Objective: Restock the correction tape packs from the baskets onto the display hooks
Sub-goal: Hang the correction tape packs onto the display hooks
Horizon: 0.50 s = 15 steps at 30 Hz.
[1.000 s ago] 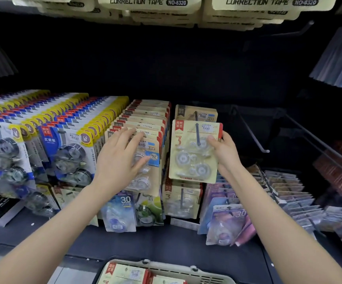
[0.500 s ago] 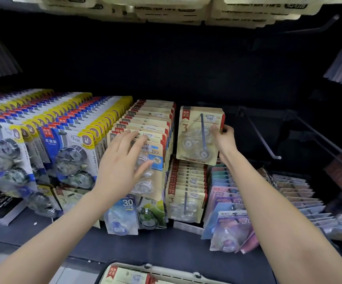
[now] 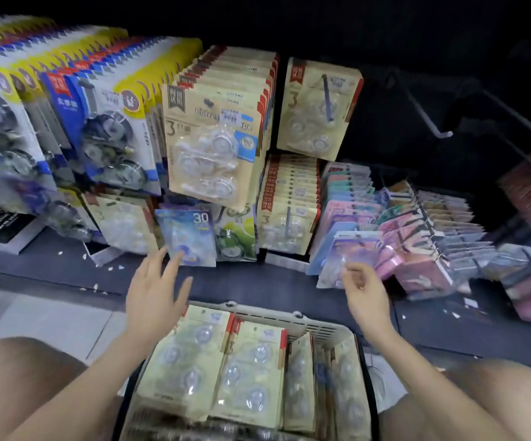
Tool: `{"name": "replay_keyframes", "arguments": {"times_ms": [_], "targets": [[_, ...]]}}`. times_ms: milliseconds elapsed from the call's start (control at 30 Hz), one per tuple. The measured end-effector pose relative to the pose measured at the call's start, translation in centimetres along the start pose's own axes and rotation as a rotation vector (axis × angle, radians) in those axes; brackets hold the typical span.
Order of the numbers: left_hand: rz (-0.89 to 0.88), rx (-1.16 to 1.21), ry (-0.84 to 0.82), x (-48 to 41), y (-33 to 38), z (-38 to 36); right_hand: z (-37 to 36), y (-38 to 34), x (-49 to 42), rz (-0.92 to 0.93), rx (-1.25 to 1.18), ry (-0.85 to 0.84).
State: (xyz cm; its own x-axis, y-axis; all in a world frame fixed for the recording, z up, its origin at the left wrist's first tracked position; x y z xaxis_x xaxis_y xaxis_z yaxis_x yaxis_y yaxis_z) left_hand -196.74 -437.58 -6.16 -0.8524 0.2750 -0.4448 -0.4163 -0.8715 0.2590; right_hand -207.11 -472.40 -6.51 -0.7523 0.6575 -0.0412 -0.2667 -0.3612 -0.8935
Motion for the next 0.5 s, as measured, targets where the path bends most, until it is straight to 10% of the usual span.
{"name": "replay_keyframes", "arguments": {"times_ms": [500], "targets": [[0.476, -0.028, -0.782, 12.2, -4.9, -9.0, -7.9, 14.5, 11.1, -0.556, 0.590, -0.525]]}}
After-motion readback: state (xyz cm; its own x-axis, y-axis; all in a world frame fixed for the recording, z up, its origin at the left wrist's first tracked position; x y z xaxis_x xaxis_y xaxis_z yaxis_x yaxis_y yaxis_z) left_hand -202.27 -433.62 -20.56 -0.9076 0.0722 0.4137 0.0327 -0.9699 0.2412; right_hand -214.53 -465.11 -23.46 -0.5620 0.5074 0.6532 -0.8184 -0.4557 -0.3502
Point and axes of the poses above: each hand's wrist, its own x-axis away from the middle knuckle, its own z-axis out of the back of the hand, y = z × x, the point moved 4 cm from there along -x, towards the middle knuckle, and after that the axes turned 4 degrees about y, right-handed, at the moved point
